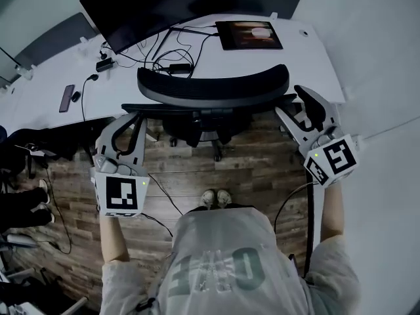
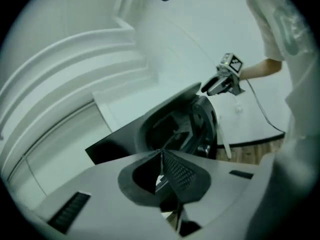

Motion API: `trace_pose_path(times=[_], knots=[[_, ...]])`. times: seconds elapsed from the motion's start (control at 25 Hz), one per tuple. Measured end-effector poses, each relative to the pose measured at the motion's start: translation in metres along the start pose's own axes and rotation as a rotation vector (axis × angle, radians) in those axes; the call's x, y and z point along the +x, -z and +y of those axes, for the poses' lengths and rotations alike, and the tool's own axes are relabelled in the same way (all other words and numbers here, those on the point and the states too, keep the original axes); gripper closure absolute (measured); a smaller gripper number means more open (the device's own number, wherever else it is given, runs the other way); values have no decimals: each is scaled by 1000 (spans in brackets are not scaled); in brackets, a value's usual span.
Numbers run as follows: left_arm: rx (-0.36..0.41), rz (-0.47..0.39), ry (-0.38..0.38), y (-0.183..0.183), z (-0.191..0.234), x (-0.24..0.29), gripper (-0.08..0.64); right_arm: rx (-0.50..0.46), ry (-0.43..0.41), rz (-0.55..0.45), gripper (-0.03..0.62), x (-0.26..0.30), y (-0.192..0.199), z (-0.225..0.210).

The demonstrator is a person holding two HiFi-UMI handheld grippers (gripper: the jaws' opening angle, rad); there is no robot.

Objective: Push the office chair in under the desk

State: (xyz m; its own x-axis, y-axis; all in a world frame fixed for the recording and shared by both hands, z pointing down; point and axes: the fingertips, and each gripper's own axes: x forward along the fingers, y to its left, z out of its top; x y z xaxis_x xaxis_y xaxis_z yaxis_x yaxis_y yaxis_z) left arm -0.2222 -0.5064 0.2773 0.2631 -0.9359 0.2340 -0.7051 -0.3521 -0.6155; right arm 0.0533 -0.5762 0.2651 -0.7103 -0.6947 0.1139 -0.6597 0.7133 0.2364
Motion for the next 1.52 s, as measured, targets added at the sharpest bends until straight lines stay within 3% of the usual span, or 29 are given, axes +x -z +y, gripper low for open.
trace_pose_path(times=[0.08,0.16,0.28,0.36,0.56,0.76,1.0,1.52], knots=[[-109,-54,-120,-19,-5,-3,543,206,138,-150,361,-18,-22,-3],[-349,-123,-225,-28,-12,-7,545,367,260,-252,511,-32,-30,1],[-691,-165,-292,-25,-27,-11,545,428,372,-295,558,-38,-26,21],[-786,-174,-314,-24,-40,-12,545,408,377,-272,561,-36,-18,42],[-697,-195,-335,-47,-68,-7,545,390,305,-183,563,-20,6,84],[-719,-177,-311,-49,-83,-1,545,380,270,-157,568,-10,12,101],[-676,-177,-309,-52,-84,2,545,349,246,-151,572,-2,9,108],[-681,-158,-314,-43,-80,4,545,337,225,-125,572,5,15,112]])
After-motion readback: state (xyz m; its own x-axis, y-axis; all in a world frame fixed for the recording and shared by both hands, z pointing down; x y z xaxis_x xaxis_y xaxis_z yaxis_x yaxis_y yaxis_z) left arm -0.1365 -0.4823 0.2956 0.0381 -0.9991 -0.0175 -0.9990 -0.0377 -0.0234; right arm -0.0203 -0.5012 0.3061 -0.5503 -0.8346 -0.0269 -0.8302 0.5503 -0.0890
